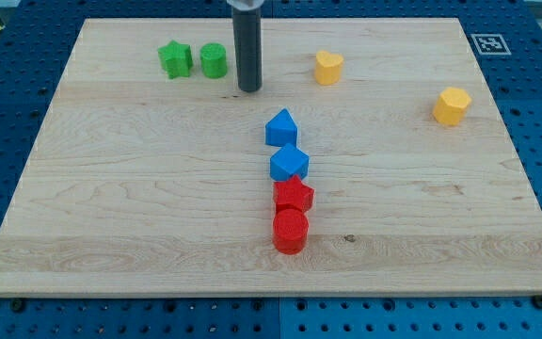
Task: Push the yellow heart towards the yellow hexagon
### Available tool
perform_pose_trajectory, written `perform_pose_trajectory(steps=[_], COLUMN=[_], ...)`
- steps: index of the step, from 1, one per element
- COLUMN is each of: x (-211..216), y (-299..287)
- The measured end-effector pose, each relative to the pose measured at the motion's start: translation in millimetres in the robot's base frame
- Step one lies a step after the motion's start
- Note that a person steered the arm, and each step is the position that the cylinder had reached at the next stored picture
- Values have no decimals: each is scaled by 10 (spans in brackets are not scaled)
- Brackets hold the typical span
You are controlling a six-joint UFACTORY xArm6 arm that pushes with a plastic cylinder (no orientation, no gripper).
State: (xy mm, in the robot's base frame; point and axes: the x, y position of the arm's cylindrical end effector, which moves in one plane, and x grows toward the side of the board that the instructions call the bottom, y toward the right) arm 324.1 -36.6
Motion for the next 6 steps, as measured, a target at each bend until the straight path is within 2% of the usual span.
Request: perform_pose_trajectory(steps=[1,2,3,4,6], x=[-335,-433,-467,-467,-279], y=[0,1,99,630,839])
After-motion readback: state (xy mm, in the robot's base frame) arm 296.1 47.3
